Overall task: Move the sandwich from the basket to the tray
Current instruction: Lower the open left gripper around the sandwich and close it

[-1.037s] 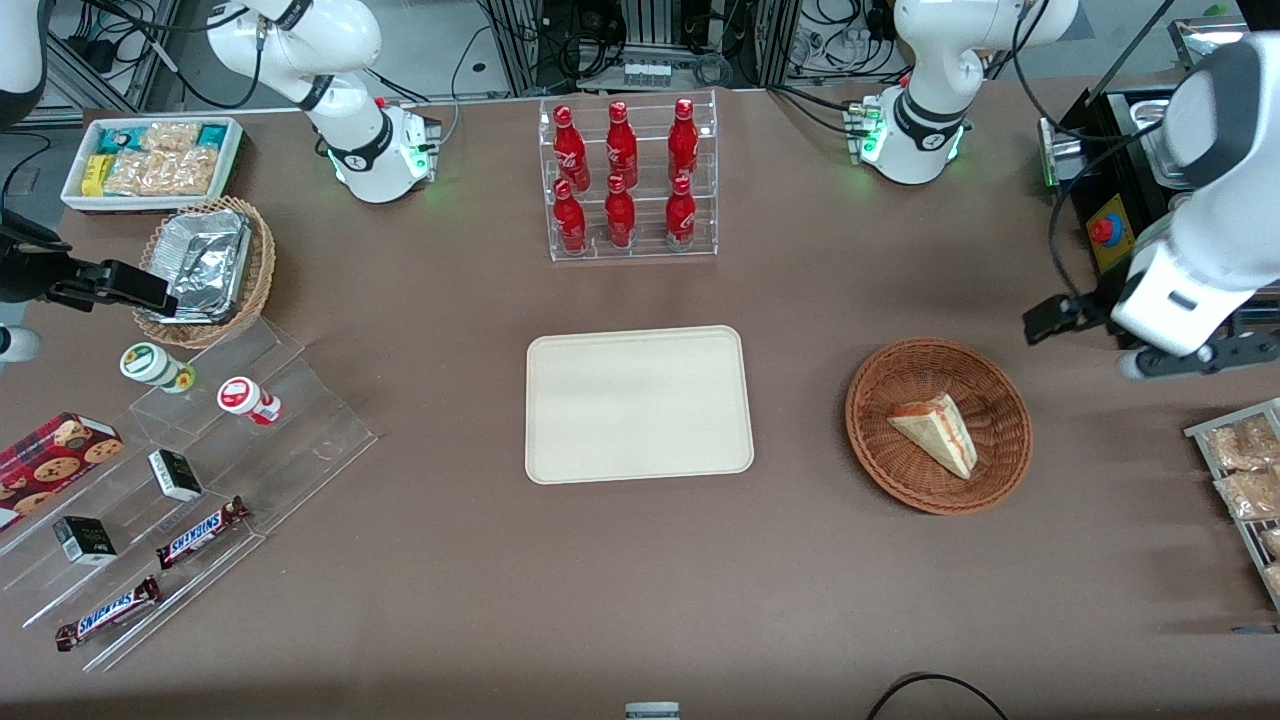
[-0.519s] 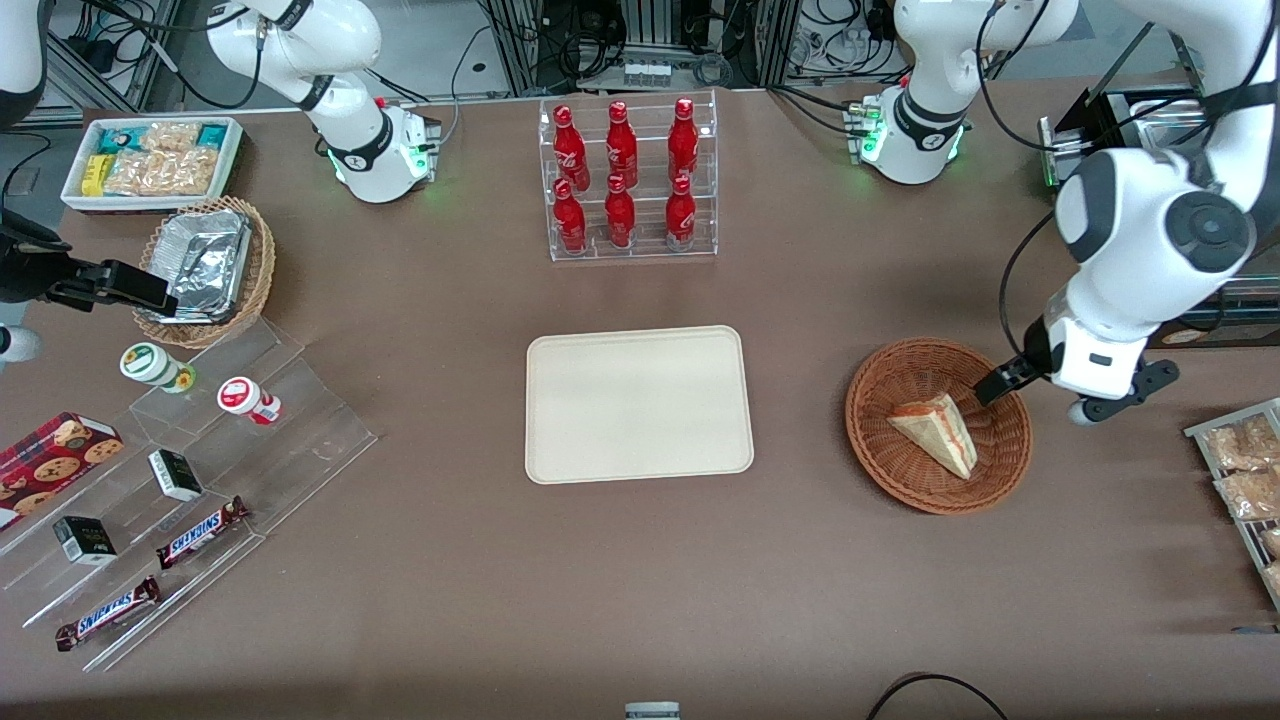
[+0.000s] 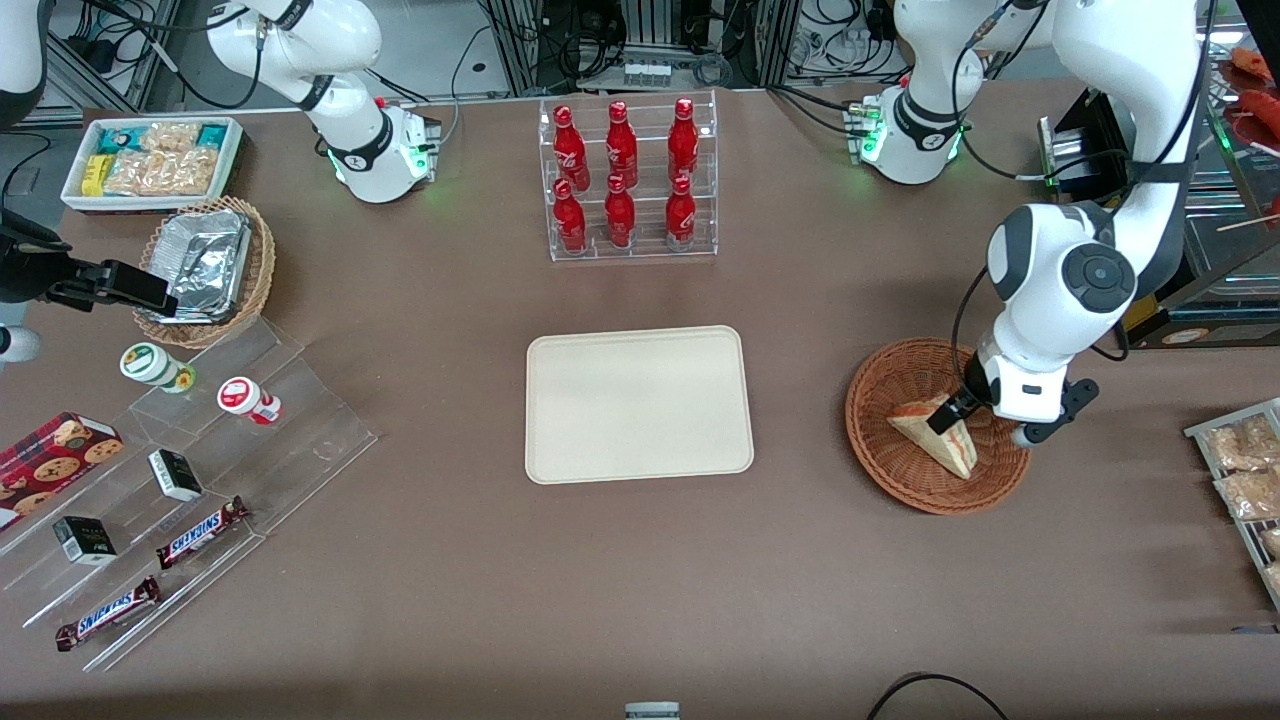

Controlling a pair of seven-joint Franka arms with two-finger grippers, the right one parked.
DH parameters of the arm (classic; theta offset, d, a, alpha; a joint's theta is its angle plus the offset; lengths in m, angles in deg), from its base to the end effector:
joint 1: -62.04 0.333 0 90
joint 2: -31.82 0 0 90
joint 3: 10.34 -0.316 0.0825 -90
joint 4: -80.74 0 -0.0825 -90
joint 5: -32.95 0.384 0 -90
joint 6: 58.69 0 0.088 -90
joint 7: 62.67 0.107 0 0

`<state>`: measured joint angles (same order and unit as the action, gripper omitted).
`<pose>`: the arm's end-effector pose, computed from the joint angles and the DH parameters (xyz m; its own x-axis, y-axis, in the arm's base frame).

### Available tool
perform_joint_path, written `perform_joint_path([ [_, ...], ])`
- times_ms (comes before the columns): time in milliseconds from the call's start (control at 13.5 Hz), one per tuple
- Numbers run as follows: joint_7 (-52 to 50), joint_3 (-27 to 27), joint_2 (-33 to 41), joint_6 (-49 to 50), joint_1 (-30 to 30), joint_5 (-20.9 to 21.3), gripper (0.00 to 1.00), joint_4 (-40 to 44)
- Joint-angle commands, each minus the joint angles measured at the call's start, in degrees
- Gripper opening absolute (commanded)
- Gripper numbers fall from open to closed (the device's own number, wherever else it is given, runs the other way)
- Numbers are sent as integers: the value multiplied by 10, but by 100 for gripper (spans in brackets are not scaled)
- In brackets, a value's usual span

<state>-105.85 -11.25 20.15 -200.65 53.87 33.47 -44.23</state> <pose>0.5613 -0.0716 0.3049 0.8107 0.5808 0.0741 0.5780 -0.8141 0.0565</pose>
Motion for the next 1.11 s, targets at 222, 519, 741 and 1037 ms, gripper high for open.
perform_joint_path([
  [222,-14,-1,-27,-25,-4,2,100,-14],
  [519,-14,-1,-46,-45,-4,2,100,-15],
  [741,-15,-1,-51,-46,-4,2,89,-12],
  [1037,-17,-1,-55,-32,-5,2,0,9],
])
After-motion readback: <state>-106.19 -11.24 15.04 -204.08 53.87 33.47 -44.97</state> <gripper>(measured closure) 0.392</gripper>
